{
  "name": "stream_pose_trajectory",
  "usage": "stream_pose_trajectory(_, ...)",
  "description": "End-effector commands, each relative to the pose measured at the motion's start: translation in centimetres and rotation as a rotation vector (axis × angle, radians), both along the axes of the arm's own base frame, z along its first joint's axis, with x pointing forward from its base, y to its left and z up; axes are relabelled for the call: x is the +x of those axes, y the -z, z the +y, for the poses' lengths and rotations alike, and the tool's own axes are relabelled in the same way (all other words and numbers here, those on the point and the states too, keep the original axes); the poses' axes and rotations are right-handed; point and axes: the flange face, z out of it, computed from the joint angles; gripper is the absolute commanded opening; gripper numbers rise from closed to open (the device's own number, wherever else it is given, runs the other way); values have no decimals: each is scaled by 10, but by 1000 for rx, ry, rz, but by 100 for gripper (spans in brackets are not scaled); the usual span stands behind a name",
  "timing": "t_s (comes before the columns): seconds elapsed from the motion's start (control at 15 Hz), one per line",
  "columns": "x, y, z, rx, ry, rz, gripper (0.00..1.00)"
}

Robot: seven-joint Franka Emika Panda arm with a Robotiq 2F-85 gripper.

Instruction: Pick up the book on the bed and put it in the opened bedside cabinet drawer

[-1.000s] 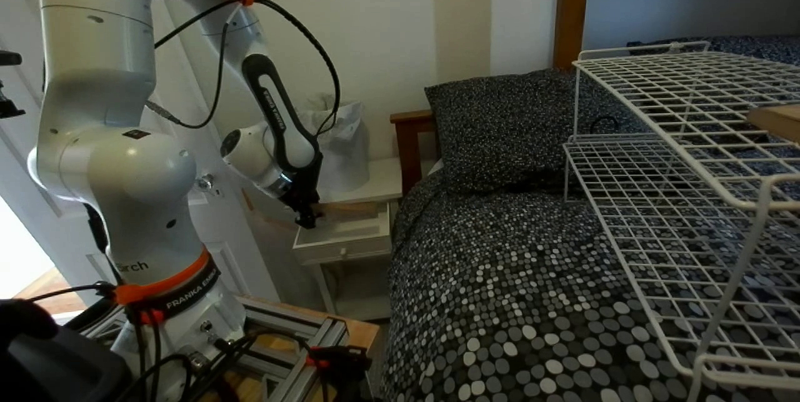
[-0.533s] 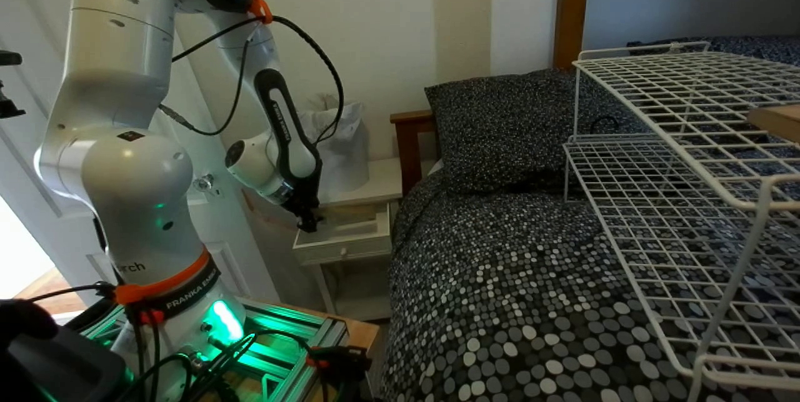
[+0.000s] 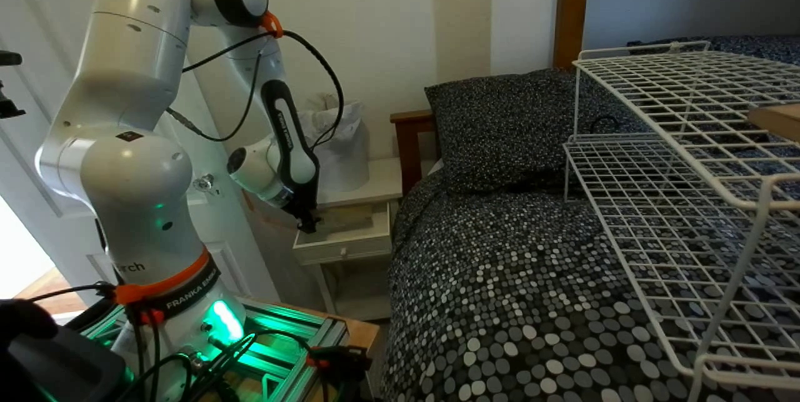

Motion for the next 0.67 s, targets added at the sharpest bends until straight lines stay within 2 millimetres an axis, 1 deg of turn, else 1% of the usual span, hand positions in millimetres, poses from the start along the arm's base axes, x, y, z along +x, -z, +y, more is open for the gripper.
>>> stream_pose_trajectory(0.0, 10, 12, 2, -8, -18, -10, 4)
stream_pose_trajectory(0.4, 24, 26, -2, -32, -27, -17, 4)
stream_pose_trajectory(0.47, 24, 29, -3, -32, -26, -13, 40)
stream_pose_trajectory(0.53, 25, 31, -3, -33, -30, -8, 40)
stream_pose_trajectory(0.6, 24, 33, -5, -35, -32, 2, 46)
